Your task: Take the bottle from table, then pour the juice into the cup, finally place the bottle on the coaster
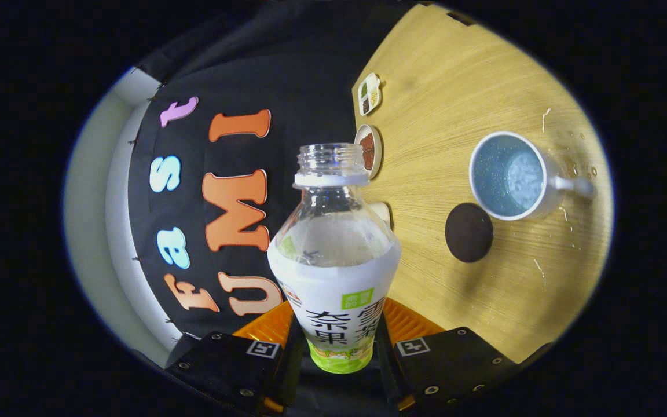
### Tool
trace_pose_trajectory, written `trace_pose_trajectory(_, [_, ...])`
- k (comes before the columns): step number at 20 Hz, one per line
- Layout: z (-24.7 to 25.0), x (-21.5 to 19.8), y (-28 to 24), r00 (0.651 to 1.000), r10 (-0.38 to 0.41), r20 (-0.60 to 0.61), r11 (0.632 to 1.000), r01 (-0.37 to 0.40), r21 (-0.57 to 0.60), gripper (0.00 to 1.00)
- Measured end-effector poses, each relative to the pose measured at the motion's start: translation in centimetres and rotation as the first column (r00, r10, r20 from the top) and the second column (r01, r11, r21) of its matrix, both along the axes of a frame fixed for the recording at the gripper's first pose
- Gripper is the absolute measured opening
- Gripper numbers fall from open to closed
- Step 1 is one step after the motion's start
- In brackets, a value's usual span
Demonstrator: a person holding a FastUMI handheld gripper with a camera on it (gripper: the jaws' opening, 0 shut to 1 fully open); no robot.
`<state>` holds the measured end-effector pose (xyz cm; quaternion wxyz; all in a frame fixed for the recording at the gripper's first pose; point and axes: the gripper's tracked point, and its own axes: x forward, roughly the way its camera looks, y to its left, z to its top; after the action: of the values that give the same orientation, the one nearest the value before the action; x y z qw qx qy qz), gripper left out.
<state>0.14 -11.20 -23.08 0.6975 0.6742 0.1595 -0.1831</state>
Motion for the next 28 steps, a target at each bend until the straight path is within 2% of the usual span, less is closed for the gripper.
trace_pose_trajectory(2, [0.4,0.3,0.1,0.999,0.042,0.0,0.994,-0.041,-0.099,0.58])
trace_pose_trajectory(4, [1.4,0.8,-0.1,0.997,0.082,0.005,0.968,-0.079,-0.24,0.58])
trace_pose_trajectory(7, [1.8,1.7,-0.3,0.986,0.157,-0.054,0.877,-0.165,-0.451,0.59])
trace_pose_trajectory(10, [3.1,2.5,-0.8,0.972,0.198,-0.127,0.741,-0.233,-0.63,0.59])
trace_pose_trajectory(13, [2.8,2.5,-1.4,0.948,0.196,-0.251,0.559,-0.318,-0.765,0.58])
trace_pose_trajectory(15, [2.3,2.9,-2.0,0.931,0.175,-0.321,0.449,-0.365,-0.815,0.59])
trace_pose_trajectory(17, [1.5,3.3,-2.6,0.915,0.149,-0.376,0.362,-0.404,-0.84,0.59])
trace_pose_trajectory(19, [0.1,3.5,-3.5,0.9,0.103,-0.424,0.291,-0.435,-0.852,0.59])
trace_pose_trajectory(21, [-1.6,3.3,-4.3,0.879,0.061,-0.473,0.258,-0.471,-0.843,0.59])
trace_pose_trajectory(24, [-3.9,3.8,-4.7,0.865,0.053,-0.499,0.262,-0.494,-0.829,0.59])
trace_pose_trajectory(26, [-5.0,3.7,-5.9,0.857,0.015,-0.514,0.234,-0.503,-0.832,0.59])
trace_pose_trajectory(28, [-6.0,4.2,-6.0,0.854,0.012,-0.52,0.223,-0.51,-0.831,0.59])
